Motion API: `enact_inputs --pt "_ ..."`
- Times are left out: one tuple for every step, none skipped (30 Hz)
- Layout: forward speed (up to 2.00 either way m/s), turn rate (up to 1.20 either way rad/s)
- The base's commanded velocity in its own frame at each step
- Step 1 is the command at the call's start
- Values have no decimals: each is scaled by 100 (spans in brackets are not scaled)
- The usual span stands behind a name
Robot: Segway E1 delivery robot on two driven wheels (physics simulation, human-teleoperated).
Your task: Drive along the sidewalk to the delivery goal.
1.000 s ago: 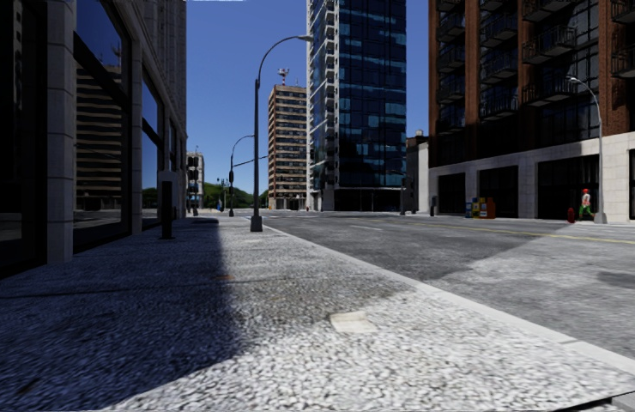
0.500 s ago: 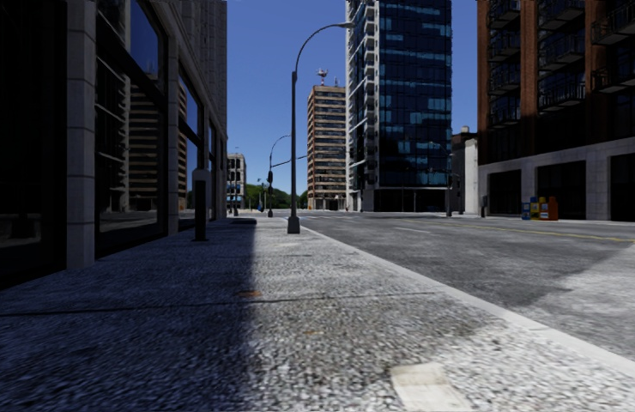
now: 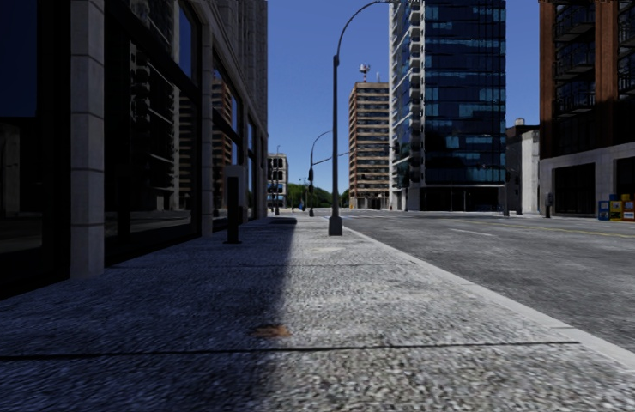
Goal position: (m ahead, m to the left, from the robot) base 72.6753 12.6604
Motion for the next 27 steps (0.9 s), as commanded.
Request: enact_inputs --pt "200 38" --pt "200 38" --pt "200 38" --pt "200 38" --pt "200 38" --pt "200 38" --pt "200 38" --pt "200 38" --pt "200 38" --pt "200 38" --pt "200 38" --pt "200 38" --pt "200 38" --pt "200 38" --pt "200 0" --pt "200 0" --pt "200 0" --pt "200 0" --pt "200 0" --pt "200 0" --pt "200 0" --pt "200 0" --pt "200 0" --pt "200 0" --pt "200 0" --pt "200 0" --pt "200 0"
